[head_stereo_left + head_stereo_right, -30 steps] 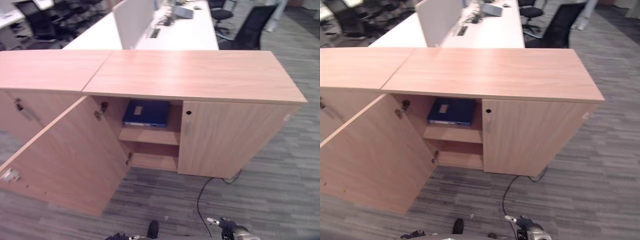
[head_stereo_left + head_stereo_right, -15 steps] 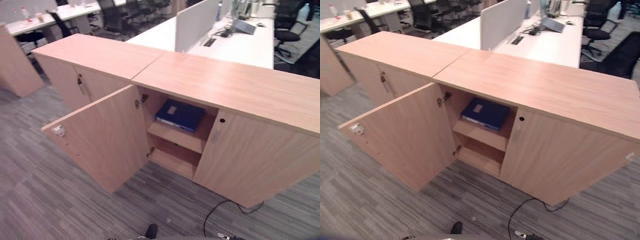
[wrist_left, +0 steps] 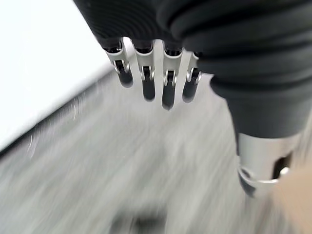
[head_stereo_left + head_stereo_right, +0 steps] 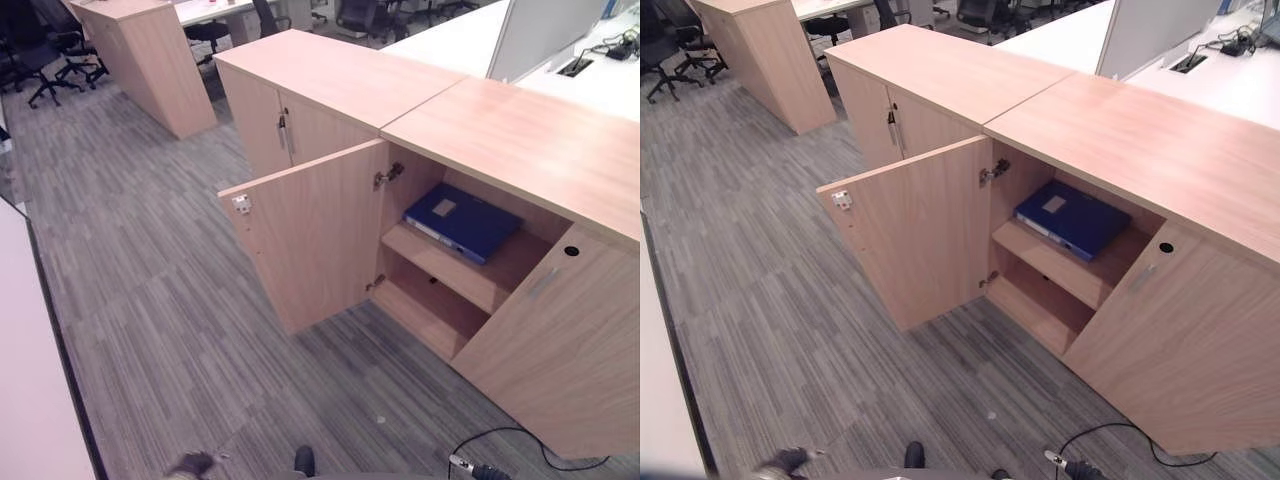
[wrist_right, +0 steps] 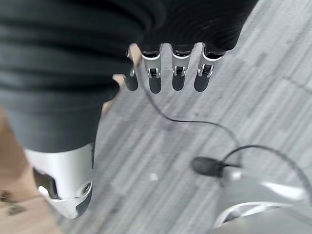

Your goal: Put the empty folder in the office cabinet

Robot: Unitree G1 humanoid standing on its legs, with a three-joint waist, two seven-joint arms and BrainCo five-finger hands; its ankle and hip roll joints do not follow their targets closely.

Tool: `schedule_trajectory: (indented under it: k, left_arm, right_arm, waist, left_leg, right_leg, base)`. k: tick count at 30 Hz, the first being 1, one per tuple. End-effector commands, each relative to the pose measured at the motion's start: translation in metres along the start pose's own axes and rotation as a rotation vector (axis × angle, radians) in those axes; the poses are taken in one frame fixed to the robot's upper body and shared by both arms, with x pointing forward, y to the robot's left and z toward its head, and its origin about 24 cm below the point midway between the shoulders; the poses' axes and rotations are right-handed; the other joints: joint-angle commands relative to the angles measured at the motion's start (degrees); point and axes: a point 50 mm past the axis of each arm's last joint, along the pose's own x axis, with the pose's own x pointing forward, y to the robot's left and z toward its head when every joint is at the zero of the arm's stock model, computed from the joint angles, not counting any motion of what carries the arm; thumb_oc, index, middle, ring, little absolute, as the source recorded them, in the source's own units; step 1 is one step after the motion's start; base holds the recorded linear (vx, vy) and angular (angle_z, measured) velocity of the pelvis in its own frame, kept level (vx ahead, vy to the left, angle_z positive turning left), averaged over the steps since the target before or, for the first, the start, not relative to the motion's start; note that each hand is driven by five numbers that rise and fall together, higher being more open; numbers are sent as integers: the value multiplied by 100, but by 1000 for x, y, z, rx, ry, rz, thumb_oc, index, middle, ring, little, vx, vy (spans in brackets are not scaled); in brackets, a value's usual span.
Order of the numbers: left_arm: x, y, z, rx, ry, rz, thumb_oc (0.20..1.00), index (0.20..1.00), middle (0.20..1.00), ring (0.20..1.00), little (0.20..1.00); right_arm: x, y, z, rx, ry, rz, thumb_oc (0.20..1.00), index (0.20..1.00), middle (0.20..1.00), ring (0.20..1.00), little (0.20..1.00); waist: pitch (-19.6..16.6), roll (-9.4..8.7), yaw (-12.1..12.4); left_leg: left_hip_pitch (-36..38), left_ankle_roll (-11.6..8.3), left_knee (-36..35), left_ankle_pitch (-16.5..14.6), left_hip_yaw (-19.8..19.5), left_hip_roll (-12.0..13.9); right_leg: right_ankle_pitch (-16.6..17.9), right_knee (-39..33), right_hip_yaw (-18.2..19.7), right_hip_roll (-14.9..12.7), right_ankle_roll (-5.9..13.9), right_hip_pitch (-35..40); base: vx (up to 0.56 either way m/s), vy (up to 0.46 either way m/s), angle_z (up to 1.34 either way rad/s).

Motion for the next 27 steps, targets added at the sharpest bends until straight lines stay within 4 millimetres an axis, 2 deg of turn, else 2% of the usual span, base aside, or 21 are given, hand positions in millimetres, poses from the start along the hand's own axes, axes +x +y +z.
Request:
schedule_trajectory:
  k: [1, 2, 3, 4, 5, 6, 7, 8, 9, 10, 11, 12, 14, 15, 16, 18, 21, 24, 26, 27]
  left_arm:
    - [6, 69, 24, -118, -39, 185, 1000, 1000, 1000, 1000, 1000]
    - [5, 86, 28, -118, -51, 218, 1000, 1000, 1000, 1000, 1000]
    - [3, 112, 45, -117, -108, 271, 1000, 1000, 1000, 1000, 1000]
    - [3, 112, 45, -117, -108, 271, 1000, 1000, 1000, 1000, 1000]
    - [1, 122, 55, -129, -142, 294, 1000, 1000, 1000, 1000, 1000]
    - [0, 124, 60, -165, -168, 299, 1000, 1000, 1000, 1000, 1000]
    - [-2, 131, 76, -189, -226, 310, 1000, 1000, 1000, 1000, 1000]
    - [-5, 131, 90, -193, -281, 309, 1000, 1000, 1000, 1000, 1000]
    - [-5, 131, 91, -194, -282, 310, 1000, 1000, 1000, 1000, 1000]
    - [-18, 125, 131, -206, -464, 314, 1000, 1000, 1000, 1000, 1000]
    - [-18, 125, 131, -206, -464, 314, 1000, 1000, 1000, 1000, 1000]
    - [-39, 109, 162, -200, -675, 279, 1000, 1000, 1000, 1000, 1000]
    - [-57, 95, 171, -156, -802, 256, 1000, 1000, 1000, 1000, 1000]
    - [-61, 92, 165, -154, -824, 252, 1000, 1000, 1000, 1000, 1000]
    - [-64, 89, 160, -166, -832, 259, 1000, 1000, 1000, 1000, 1000]
    - [-70, 79, 161, -144, -862, 242, 1000, 1000, 1000, 1000, 1000]
    - [-69, 87, 153, -135, -842, 281, 1000, 1000, 1000, 1000, 1000]
    - [-66, 93, 142, -134, -801, 306, 1000, 1000, 1000, 1000, 1000]
    - [-64, 95, 142, -123, -788, 314, 1000, 1000, 1000, 1000, 1000]
    - [-64, 94, 144, -115, -788, 310, 1000, 1000, 1000, 1000, 1000]
  right_arm:
    - [-1, -7, -2, -56, -17, -26, 1000, 1000, 1000, 1000, 1000]
    - [-1, -9, 0, -63, -22, -26, 1000, 1000, 1000, 1000, 1000]
    - [0, -10, 2, -69, -29, -25, 1000, 1000, 1000, 1000, 1000]
    - [0, -10, 2, -69, -29, -25, 1000, 1000, 1000, 1000, 1000]
    - [0, -13, 4, -68, -34, -30, 1000, 1000, 1000, 1000, 1000]
    - [0, -17, 6, -50, -38, -45, 1000, 1000, 1000, 1000, 1000]
    - [0, -22, 7, -35, -39, -61, 1000, 1000, 1000, 1000, 1000]
    - [0, -27, 6, -22, -33, -76, 1000, 1000, 1000, 1000, 1000]
    - [0, -27, 7, -21, -35, -76, 1000, 1000, 1000, 1000, 1000]
    - [1, -34, 9, 24, -9, -107, 1000, 1000, 1000, 1000, 1000]
    - [1, -34, 9, 24, -9, -107, 1000, 1000, 1000, 1000, 1000]
    - [0, -37, 5, 87, 24, -118, 1000, 1000, 1000, 1000, 1000]
    - [-1, -43, -3, 153, 51, -141, 1000, 1000, 1000, 1000, 1000]
    - [-1, -42, -8, 163, 65, -132, 1000, 1000, 1000, 1000, 1000]
    - [-2, -42, -14, 169, 82, -129, 1000, 1000, 1000, 1000, 1000]
    - [-3, -45, -24, 202, 118, -134, 1000, 1000, 1000, 1000, 1000]
    - [-4, -41, -30, 251, 131, -109, 1000, 1000, 1000, 1000, 1000]
    - [-3, -33, -28, 272, 116, -76, 1000, 1000, 1000, 1000, 1000]
    - [-2, -29, -20, 263, 87, -57, 1000, 1000, 1000, 1000, 1000]
    - [-2, -25, -20, 269, 82, -48, 1000, 1000, 1000, 1000, 1000]
  waist:
    - [-340, -109, -149]
    - [-353, -102, -159]
    - [-349, -83, -162]
    - [-348, -84, -161]
    - [-322, -81, -170]
    - [-262, -101, -168]
    - [-64, -152, -180]
    - [68, -168, -161]
    - [76, -158, -164]
    - [205, -156, -2]
    - [205, -156, -2]
    - [204, -176, 169]
    - [181, -154, 243]
    - [118, -81, 281]
    - [29, -23, 290]
    - [-125, 10, 263]
    - [-253, -104, 272]
    - [-301, -170, 307]
    - [-226, -171, 302]
    - [-186, -164, 283]
  left_leg:
    - [-233, -265, 15, -104, 104, 105]
    - [-225, -261, 15, -115, 117, 96]
    - [-222, -244, 15, -124, 160, 63]
    - [-221, -244, 15, -124, 160, 63]
    - [-240, -230, 15, -137, 206, 44]
    - [-252, -232, 15, -104, 332, 57]
    - [-534, -253, 561, -154, 573, 155]
    - [-687, -333, 929, -268, 739, 301]
    - [-773, -285, 963, -184, 771, 312]
    - [-902, -345, 1125, -113, 730, 568]
    - [-902, -345, 1125, -113, 730, 568]
    - [-837, -397, 664, 34, 404, 728]
    - [-872, -440, 187, 193, 252, 840]
    - [-804, -433, 34, 146, 211, 841]
    - [-794, -455, 15, 137, 132, 792]
    - [-833, -424, 15, 108, 61, 496]
    - [-643, -147, 15, -208, 121, -109]
    - [-446, 104, 15, -466, 195, -568]
    - [-328, 214, 15, -579, 226, -741]
    - [-311, 248, 15, -606, 227, -771]
  right_leg:
    - [-377, -48, 382, -161, 541, -109]
    - [-361, -48, 393, -187, 564, -109]
    - [-334, -48, 384, -244, 618, -100]
    - [-334, -48, 384, -244, 618, -99]
    - [-309, -48, 373, -297, 655, -91]
    - [-289, -48, 321, -378, 665, -71]
    - [-281, -34, 203, -510, 660, -35]
    - [-348, 1, 142, -603, 674, 11]
    - [-276, 17, 103, -604, 648, -61]
    - [-249, -25, 49, -686, 683, -59]
    - [-249, -25, 49, -686, 683, -59]
    - [-229, -48, 31, -782, 771, -32]
    - [-278, -48, -88, -906, 877, 46]
    - [-273, -48, -64, -926, 937, 44]
    - [-278, -48, -100, -1009, 990, 55]
    - [-65, -48, -203, -1428, 1139, 78]
    - [231, -48, -208, -1993, 1298, 139]
    - [605, 151, -91, -2450, 1336, -52]
    - [962, 499, -95, -2672, 1298, -234]
    - [983, 601, -86, -2674, 1255, -264]
  base:
    - [59, 73, -47]
    - [61, 105, -30]
    - [43, 86, -20]
    - [30, 100, -9]
    - [-1, 78, -10]
    - [-93, 114, -9]
    - [-115, 110, 5]
    - [-171, 81, 34]
    - [-87, 170, 45]
    - [-70, 134, 52]
    - [47, 262, 21]
    - [87, 225, 20]
    - [114, 307, 45]
    - [147, 337, 65]
    - [147, 408, 39]
    - [174, 493, 12]
    - [218, 471, 22]
    - [146, 415, 2]
    - [50, 328, -15]
    - [7, 235, -27]
